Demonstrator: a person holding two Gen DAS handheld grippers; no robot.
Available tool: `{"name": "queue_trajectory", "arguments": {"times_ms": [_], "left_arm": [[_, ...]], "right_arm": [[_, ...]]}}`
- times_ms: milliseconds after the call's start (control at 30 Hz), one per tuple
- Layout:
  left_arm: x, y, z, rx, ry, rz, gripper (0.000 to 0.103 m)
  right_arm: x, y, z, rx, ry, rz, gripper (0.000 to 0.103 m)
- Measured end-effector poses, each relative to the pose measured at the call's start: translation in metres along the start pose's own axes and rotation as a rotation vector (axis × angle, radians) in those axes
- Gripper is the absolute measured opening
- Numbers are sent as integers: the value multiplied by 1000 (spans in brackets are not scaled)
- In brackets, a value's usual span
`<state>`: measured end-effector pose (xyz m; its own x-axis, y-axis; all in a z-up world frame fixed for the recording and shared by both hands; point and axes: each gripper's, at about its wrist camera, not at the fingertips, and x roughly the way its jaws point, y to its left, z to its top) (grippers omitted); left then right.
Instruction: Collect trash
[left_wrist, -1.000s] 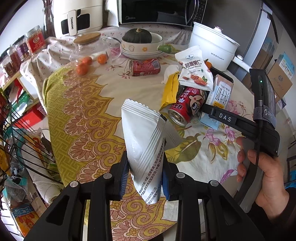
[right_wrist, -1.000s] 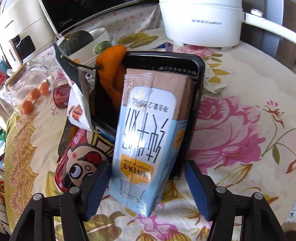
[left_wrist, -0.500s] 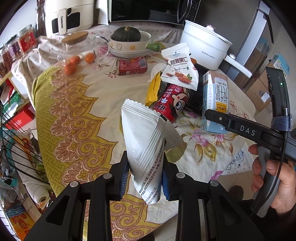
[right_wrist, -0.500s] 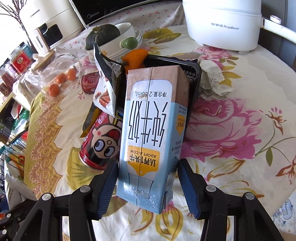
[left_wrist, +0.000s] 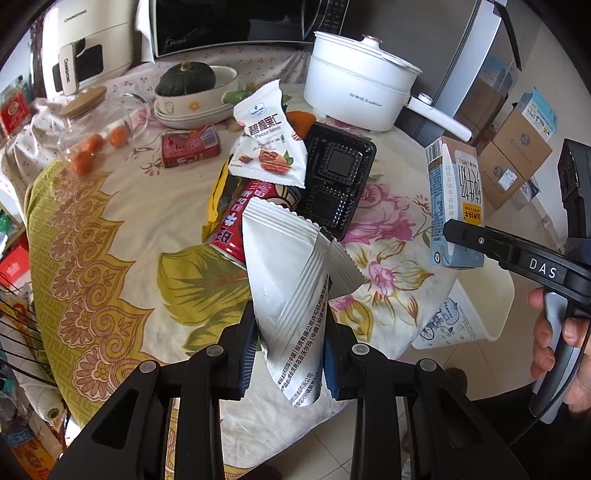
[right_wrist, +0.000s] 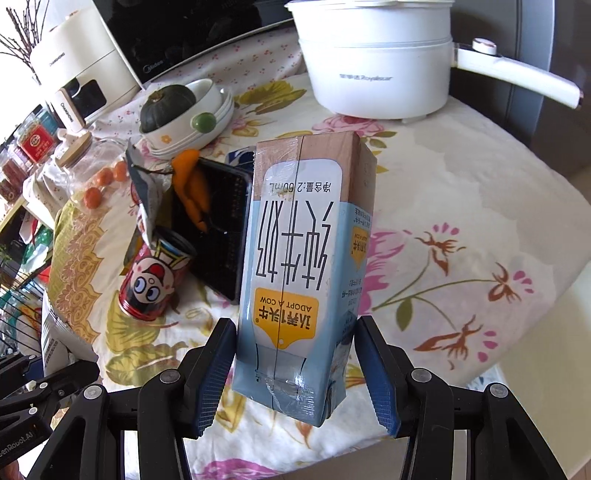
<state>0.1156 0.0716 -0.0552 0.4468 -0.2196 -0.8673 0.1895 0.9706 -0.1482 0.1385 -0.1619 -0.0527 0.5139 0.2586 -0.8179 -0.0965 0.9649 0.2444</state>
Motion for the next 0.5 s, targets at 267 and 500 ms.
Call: {"name": "queue_trajectory", "arguments": {"times_ms": [267,500], "left_arm": [[15,-58,18,74,2,-40,32],[28,-115,25,153,11,-83,32]], "right_arm": [[-28,-60,-3,55,-10,-50,58],[-50,-111,-12,104,-22,-94,47]]}}
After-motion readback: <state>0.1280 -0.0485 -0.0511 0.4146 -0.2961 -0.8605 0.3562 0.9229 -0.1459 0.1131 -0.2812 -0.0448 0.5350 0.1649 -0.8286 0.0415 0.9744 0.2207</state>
